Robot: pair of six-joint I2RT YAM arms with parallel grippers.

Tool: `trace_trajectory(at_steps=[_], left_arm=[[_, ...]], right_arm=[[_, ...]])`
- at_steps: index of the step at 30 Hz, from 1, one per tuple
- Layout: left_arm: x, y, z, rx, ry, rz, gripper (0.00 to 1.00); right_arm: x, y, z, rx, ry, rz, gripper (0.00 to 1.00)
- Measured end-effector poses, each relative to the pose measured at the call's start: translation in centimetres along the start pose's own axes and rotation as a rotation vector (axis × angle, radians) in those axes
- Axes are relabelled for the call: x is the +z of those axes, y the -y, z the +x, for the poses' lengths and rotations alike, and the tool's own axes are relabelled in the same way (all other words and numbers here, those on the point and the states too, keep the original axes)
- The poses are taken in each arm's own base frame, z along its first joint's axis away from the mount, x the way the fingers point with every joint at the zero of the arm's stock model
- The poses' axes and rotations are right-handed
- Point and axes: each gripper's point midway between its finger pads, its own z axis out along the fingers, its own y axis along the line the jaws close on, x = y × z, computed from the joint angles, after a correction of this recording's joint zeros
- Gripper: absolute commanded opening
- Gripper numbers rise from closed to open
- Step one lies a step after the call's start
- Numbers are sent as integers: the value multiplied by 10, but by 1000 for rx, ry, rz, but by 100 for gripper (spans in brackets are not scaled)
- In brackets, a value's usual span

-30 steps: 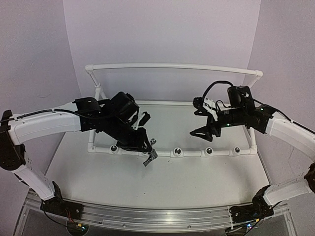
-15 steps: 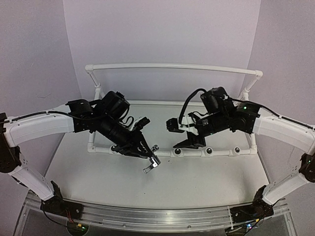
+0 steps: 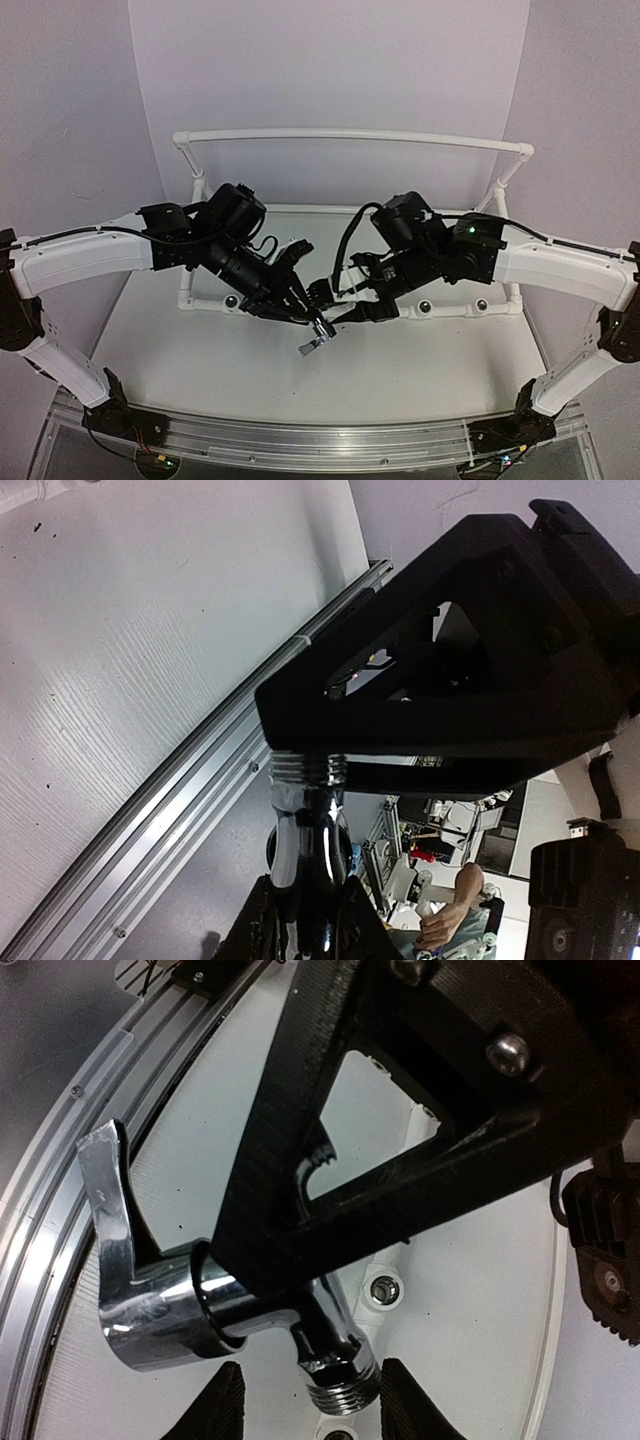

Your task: Install the water faucets

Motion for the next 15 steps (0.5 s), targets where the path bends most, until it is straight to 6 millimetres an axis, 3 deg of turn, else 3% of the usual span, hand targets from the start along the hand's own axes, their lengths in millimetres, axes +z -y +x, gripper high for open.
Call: trace_trajectory(at_steps=[11, 15], left_arm=[[3, 2, 2, -8, -25, 21, 0], [3, 5, 4, -13, -37, 37, 4]], right_arm=[[5, -1, -6, -46, -17, -1, 26], [9, -2, -10, -60, -19, -3, 12]])
